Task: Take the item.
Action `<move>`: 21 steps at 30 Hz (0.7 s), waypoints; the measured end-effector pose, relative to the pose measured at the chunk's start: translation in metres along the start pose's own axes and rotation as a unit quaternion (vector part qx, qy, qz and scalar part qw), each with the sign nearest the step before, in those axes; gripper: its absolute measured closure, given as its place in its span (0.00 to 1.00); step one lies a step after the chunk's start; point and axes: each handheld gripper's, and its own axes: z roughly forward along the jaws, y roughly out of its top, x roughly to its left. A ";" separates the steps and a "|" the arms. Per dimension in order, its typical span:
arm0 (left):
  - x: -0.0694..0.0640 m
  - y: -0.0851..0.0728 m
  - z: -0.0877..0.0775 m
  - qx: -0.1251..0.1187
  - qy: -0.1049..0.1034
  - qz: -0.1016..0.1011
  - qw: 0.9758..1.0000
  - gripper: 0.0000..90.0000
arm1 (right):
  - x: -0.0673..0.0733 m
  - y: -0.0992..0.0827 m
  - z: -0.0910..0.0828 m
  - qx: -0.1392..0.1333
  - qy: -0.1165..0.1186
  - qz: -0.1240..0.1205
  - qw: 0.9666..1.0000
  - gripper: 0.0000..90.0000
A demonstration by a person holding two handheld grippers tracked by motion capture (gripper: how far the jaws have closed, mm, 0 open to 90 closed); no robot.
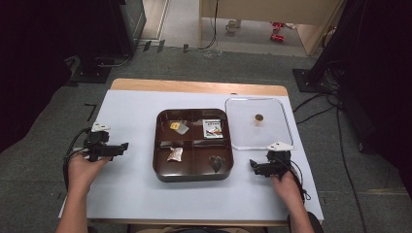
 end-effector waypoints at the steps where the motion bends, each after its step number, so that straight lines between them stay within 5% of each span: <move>1: 0.000 0.000 0.000 0.000 0.000 0.000 1.000 0.19 | 0.000 0.000 0.000 0.000 0.000 0.000 1.000 0.00; 7: -0.008 0.009 -0.005 -0.028 -0.024 0.026 0.999 0.28 | 0.000 0.000 0.000 0.000 0.000 0.000 1.000 0.00; 21: -0.021 0.016 -0.008 -0.029 -0.047 0.035 0.998 0.29 | 0.000 0.000 0.000 0.000 0.000 -0.001 1.000 0.00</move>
